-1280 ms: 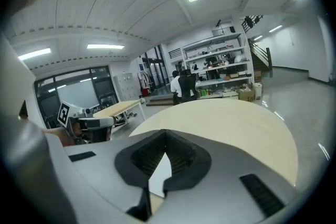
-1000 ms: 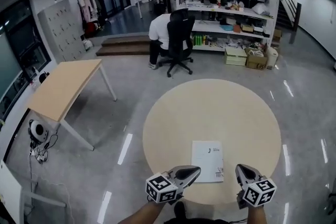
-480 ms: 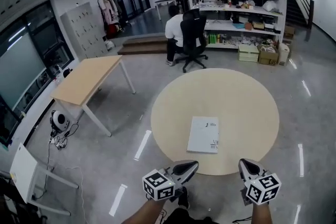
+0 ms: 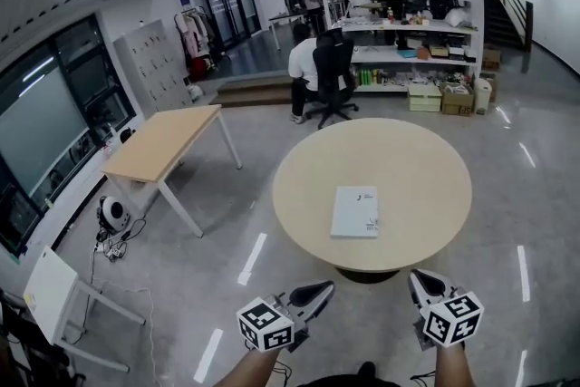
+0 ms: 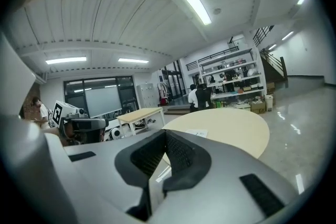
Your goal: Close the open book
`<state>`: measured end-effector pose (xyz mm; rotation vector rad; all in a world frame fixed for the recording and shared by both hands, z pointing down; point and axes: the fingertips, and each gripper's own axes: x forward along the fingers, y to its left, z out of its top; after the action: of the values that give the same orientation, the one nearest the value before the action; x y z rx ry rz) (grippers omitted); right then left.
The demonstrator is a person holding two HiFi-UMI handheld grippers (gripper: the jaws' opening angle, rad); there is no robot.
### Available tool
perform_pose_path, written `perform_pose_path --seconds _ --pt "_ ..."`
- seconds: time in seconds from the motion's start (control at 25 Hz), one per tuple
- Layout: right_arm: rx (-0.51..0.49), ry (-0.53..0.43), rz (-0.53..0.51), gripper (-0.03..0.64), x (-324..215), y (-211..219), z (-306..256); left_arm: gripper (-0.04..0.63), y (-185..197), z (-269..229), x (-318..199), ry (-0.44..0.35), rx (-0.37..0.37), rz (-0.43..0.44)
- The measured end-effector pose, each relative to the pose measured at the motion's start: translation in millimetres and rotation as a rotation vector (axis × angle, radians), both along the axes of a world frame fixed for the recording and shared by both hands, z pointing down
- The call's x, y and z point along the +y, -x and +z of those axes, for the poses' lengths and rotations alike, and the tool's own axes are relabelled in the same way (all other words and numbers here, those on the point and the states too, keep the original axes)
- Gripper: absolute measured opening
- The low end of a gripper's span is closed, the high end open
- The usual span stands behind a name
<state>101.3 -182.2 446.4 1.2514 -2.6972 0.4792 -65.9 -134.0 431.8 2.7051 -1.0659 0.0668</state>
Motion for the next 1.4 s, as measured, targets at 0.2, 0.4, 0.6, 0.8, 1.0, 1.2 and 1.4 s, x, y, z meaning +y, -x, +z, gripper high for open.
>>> perform_pose_path --seconds 0.2,0.4,0.6,0.8,1.0,1.2,1.4 --pt "-0.02 0.018 -0.012 -0.002 78 33 11 -0.008 29 9 75 -0.002 0.028 -0.01" --pt "-0.001 0.019 -0.009 -0.002 159 62 24 -0.008 55 29 153 0.032 0.026 -0.012" --pt "0.007 0.025 0.035 -0.002 238 72 20 -0.008 65 38 218 0.074 0.052 0.024" --pt "0.02 -0.015 0.051 -0.002 302 56 6 -0.008 48 24 267 0.036 0.068 0.038" --pt "-0.013 -0.027 0.065 -0.002 354 33 -4 -0.008 19 2 325 -0.027 -0.004 0.068" --pt "-0.022 -0.06 0.045 -0.002 437 0 -1 -0.008 -11 -1 404 -0.047 0.02 0.038" --pt "0.004 -0.055 0.045 -0.002 526 -40 11 -0.008 -53 10 502 -0.027 0.021 0.044"
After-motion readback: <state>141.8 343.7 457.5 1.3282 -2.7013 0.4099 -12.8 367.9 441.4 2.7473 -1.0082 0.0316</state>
